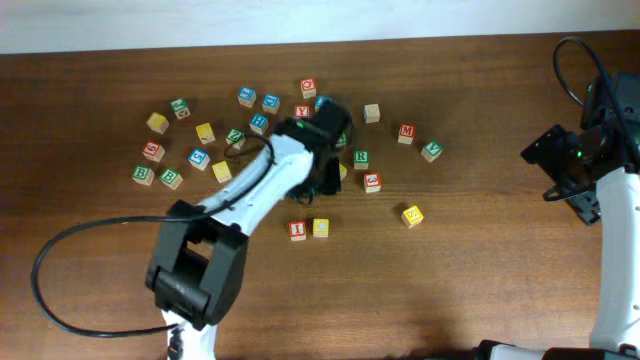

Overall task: Spell out ICRA
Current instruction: 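Open the left gripper and lift it away from the C block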

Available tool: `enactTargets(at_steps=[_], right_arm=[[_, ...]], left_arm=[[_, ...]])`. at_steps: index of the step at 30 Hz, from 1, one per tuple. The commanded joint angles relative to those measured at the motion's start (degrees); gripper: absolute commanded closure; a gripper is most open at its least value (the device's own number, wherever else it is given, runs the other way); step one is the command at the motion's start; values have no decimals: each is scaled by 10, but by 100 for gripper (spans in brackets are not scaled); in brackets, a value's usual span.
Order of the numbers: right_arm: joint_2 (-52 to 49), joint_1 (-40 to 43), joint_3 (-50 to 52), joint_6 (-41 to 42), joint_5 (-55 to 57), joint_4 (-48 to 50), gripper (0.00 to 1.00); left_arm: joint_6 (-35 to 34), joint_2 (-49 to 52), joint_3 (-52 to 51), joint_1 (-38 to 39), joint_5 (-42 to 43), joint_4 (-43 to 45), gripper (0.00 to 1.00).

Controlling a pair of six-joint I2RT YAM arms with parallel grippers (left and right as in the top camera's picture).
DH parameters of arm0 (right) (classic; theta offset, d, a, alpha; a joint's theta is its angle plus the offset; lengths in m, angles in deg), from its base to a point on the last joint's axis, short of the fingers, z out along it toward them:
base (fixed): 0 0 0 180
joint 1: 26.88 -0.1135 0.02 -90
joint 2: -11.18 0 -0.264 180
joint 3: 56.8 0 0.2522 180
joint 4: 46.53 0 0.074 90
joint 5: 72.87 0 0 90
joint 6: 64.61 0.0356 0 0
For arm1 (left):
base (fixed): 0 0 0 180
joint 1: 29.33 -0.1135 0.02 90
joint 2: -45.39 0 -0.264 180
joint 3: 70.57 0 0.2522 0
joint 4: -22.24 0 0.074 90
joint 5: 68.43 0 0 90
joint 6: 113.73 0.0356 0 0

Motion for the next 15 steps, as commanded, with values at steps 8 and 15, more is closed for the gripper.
enactTargets(at_steps=[8, 15], right_arm=[[-3, 2, -2, 2, 9, 0, 2], [-3, 2, -2, 2, 9, 1, 2]], left_arm=[[22, 3, 161, -175, -63, -204, 1], [22, 5, 139, -244, -64, -217, 1]])
